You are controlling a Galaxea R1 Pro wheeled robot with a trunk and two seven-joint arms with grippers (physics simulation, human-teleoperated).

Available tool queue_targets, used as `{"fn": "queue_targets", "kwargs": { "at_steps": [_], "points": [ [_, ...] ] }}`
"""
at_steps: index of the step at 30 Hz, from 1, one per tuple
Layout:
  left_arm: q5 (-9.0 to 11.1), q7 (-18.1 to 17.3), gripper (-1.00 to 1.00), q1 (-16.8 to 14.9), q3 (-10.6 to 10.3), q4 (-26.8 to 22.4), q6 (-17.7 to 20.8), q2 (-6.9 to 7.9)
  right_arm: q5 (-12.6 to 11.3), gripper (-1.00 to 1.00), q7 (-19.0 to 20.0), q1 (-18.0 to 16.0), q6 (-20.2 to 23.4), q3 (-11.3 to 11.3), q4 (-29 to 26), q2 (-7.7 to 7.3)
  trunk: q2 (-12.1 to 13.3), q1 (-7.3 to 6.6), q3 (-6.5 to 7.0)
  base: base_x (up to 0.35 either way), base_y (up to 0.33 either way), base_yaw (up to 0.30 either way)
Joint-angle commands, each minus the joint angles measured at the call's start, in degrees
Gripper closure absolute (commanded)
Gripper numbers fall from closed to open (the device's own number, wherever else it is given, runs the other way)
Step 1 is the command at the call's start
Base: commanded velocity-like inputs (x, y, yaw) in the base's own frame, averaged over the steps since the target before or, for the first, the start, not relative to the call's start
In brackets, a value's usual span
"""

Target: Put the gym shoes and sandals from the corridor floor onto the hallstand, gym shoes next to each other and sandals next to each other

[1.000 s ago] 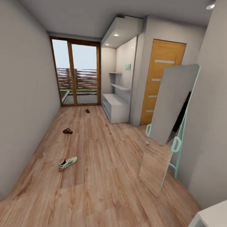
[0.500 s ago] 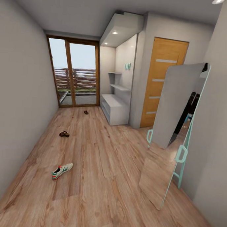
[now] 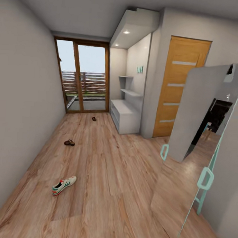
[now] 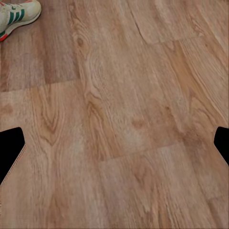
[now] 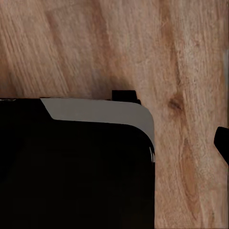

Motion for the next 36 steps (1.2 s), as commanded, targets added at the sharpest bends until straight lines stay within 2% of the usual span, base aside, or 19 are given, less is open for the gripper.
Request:
{"fn": "queue_targets", "kwargs": {
  "at_steps": [1, 7, 13, 14, 20, 22, 26, 28, 30, 33, 36],
  "points": [
    [0.0, 0.0, -1.00, -0.1, 0.0, 0.0, -0.2, -0.01, 0.0, -1.00, 0.0, 0.0, 0.0, 0.0, -0.1, 0.00, 0.0, 0.03, -0.08, 0.348, -0.077, 0.272],
    [-0.1, 0.0, -1.00, -2.8, 0.0, -0.3, 0.0, 0.00, 0.0, -1.00, -0.1, 0.0, 0.0, 0.0, -2.2, 0.08, 0.0, 0.03, -0.22, 0.348, -0.077, 0.282],
    [0.2, 0.0, -1.00, -5.0, 0.0, -0.2, 0.1, -0.12, 0.0, -1.00, 0.0, 0.0, 0.0, 0.1, -9.5, 0.10, 0.0, 0.03, -0.42, 0.348, -0.077, 0.284],
    [0.2, 0.0, -1.00, -5.4, 0.0, 0.1, 0.1, -0.18, 0.0, -1.00, 0.2, 0.0, 0.0, 0.1, -12.0, 0.07, 0.0, 0.03, -0.45, 0.348, -0.077, 0.108],
    [0.2, 0.1, -1.00, -5.6, 0.0, -1.1, 0.1, -0.16, 0.2, -1.00, 0.1, 0.0, 0.0, 0.2, -14.7, 0.03, 0.0, 0.03, -0.50, 0.348, -0.077, 0.043],
    [0.1, 0.1, -1.00, -6.8, 0.0, -3.0, 0.6, -0.15, 0.3, -1.00, 0.0, 0.0, 0.3, 0.2, -17.8, 0.02, 0.0, 0.03, -0.50, 0.348, -0.077, 0.008],
    [0.1, 0.1, -1.00, -8.3, 0.0, -4.1, 3.5, -0.12, 0.4, -1.00, 0.0, 0.0, 1.6, 0.2, -23.2, 0.05, 0.0, 0.03, -0.50, 0.348, -0.079, 0.004],
    [0.1, 0.1, -1.00, -9.5, 0.0, -4.3, 5.8, -0.08, 0.3, -1.00, 0.0, 0.0, 4.1, 0.2, -25.9, 0.08, 0.0, 0.03, -0.50, 0.348, -0.080, 0.001],
    [0.1, 0.1, -1.00, -11.3, 0.0, -4.6, 8.4, 0.00, 0.2, -1.00, 0.2, -0.1, 13.1, 0.3, -28.1, 0.04, 0.0, 0.03, -0.50, 0.348, -0.080, 0.000],
    [0.2, 0.0, -1.00, -11.9, 0.0, -4.3, 9.0, -0.01, 0.3, -1.00, 0.2, -0.2, 18.4, 0.4, -28.7, 0.03, 0.0, 0.03, -0.50, 0.348, -0.081, 0.000],
    [0.3, 0.0, -1.00, -12.0, 0.0, -4.0, 9.1, -0.04, 0.4, -1.00, 0.1, -0.2, 19.5, 0.5, -28.8, 0.05, 0.0, 0.03, -0.50, 0.348, -0.081, 0.000]
  ]
}}
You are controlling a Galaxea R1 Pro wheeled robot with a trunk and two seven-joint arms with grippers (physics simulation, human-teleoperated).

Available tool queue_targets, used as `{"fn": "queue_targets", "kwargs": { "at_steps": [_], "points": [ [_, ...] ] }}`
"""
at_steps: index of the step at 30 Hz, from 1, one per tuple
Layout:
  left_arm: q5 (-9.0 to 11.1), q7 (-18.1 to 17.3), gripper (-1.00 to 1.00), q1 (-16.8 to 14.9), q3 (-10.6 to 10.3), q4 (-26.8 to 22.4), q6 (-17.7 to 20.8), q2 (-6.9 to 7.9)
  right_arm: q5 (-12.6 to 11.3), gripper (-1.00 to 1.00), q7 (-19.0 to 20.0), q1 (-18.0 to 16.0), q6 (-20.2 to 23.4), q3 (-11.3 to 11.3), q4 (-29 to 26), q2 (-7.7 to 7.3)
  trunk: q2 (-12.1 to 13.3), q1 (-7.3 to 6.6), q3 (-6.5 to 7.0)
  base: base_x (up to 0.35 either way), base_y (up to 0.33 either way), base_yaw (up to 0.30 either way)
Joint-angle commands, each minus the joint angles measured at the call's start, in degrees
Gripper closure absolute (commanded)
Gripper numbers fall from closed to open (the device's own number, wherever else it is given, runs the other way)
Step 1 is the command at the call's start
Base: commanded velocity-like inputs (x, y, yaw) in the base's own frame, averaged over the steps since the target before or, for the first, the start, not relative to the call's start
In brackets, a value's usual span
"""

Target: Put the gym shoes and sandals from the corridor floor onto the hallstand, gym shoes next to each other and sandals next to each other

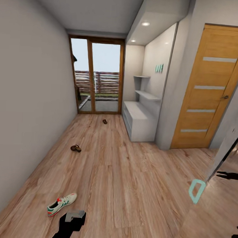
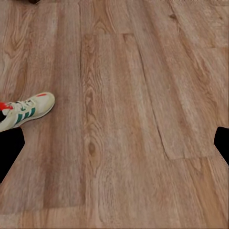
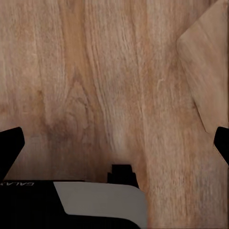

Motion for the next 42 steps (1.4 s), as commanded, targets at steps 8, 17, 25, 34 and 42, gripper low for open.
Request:
{"fn": "queue_targets", "kwargs": {
  "at_steps": [8, 17, 25, 34, 42],
  "points": [
    [0.1, -0.1, -1.00, -0.1, 0.0, 0.2, -0.1, -0.03, 0.1, -1.00, 0.0, 0.0, 1.0, 0.0, -0.2, -0.03, 0.0, 0.03, -0.06, 0.348, -0.069, 0.000],
    [0.2, -0.1, -1.00, -0.1, 0.0, 0.2, -0.1, -0.03, 0.1, -1.00, -0.1, 0.0, 1.1, 0.0, -0.2, 0.01, 0.0, 0.03, -0.06, 0.348, -0.014, 0.000],
    [0.2, -0.1, -1.00, -0.1, 0.0, 0.2, -0.1, -0.11, 0.1, -1.00, -0.1, 0.0, 1.2, 0.0, -0.2, 0.04, 0.0, 0.03, -0.06, 0.348, -0.001, 0.000],
    [0.2, -0.2, -1.00, -0.1, 0.0, 0.2, -0.1, -0.11, 0.1, -1.00, -0.1, 0.0, 1.1, 0.0, -0.2, 0.02, 0.0, 0.03, -0.06, 0.348, 0.000, 0.000],
    [0.2, -0.2, -1.00, -0.1, 0.0, 0.2, -0.1, -0.12, 0.1, -1.00, -0.2, 0.0, 1.1, 0.0, -0.2, 0.04, 0.0, 0.03, -0.06, 0.348, 0.000, 0.000]
  ]
}}
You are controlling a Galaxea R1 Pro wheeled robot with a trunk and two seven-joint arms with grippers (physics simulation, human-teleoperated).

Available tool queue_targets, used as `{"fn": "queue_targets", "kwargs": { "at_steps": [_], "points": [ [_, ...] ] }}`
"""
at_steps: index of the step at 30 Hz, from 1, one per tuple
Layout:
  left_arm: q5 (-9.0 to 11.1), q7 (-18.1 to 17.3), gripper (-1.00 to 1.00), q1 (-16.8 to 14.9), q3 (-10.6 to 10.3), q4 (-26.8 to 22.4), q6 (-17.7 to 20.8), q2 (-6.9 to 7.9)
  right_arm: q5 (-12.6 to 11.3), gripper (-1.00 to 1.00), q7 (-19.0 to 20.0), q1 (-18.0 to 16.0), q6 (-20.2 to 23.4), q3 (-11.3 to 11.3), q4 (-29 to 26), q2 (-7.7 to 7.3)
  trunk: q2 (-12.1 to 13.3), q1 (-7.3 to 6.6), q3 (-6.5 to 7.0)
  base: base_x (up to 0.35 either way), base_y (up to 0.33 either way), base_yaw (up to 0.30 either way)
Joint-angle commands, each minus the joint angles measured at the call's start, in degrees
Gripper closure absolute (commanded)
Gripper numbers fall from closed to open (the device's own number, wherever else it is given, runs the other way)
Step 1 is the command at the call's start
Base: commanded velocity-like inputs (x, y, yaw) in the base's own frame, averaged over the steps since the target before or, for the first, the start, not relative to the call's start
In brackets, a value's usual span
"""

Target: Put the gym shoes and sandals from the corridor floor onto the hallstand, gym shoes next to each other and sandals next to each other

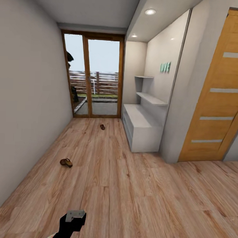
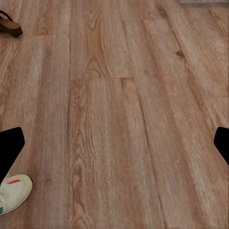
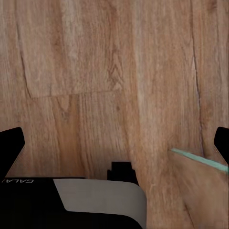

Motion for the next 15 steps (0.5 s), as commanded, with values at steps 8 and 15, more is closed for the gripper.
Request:
{"fn": "queue_targets", "kwargs": {
  "at_steps": [8, 15],
  "points": [
    [0.0, -0.1, -1.00, 0.0, 0.0, 0.0, -0.2, -0.01, 0.1, -1.00, 0.0, 0.0, 0.3, 0.0, -0.1, -0.02, 0.0, 0.03, -0.06, 0.348, 0.000, 0.000],
    [0.1, -0.1, -1.00, 0.0, 0.0, 0.0, -0.2, -0.01, 0.1, -1.00, 0.0, 0.0, 0.3, 0.0, -0.1, -0.02, 0.0, 0.03, -0.06, 0.348, 0.000, 0.000]
  ]
}}
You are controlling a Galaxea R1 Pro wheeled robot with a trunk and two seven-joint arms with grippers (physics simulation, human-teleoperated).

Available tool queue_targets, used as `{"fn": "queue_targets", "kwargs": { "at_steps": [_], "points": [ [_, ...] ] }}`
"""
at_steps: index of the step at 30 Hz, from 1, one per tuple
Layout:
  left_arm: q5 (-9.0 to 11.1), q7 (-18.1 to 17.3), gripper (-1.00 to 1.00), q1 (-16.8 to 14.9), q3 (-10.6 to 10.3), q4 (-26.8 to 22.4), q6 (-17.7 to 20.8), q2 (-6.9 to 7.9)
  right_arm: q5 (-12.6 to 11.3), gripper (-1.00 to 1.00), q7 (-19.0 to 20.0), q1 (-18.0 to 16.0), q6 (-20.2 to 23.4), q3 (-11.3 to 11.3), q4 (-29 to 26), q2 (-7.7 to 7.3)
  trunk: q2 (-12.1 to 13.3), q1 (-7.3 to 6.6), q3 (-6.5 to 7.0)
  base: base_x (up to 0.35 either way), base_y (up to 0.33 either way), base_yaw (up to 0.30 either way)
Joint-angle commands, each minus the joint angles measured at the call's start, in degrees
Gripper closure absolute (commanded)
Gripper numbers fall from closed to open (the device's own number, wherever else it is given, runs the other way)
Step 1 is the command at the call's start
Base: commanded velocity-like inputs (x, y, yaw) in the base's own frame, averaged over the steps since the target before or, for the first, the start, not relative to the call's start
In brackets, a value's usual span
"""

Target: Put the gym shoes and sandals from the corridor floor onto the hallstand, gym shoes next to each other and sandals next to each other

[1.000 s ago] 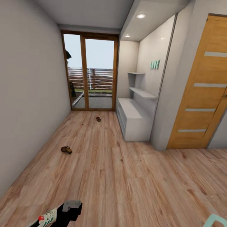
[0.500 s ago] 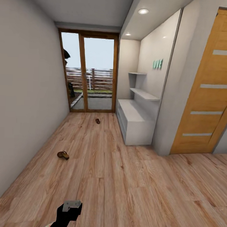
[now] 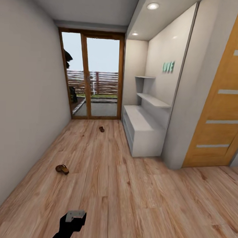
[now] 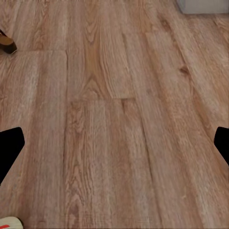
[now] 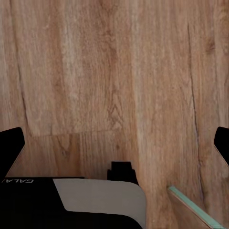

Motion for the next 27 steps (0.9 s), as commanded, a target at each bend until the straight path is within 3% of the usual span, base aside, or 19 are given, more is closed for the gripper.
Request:
{"fn": "queue_targets", "kwargs": {
  "at_steps": [1, 27],
  "points": [
    [0.0, 0.0, -1.00, 0.0, 0.0, 0.0, -0.2, 0.00, 0.1, -1.00, 0.0, 0.0, 0.3, 0.0, -0.1, 0.01, 0.0, 0.03, -0.06, 0.348, 0.000, 0.000],
    [0.1, 0.0, -1.00, 0.0, 0.0, 0.0, -0.1, -0.02, 0.1, -1.00, 0.0, 0.0, 0.3, 0.0, -0.1, 0.00, 0.0, 0.03, -0.06, 0.348, 0.000, 0.000]
  ]
}}
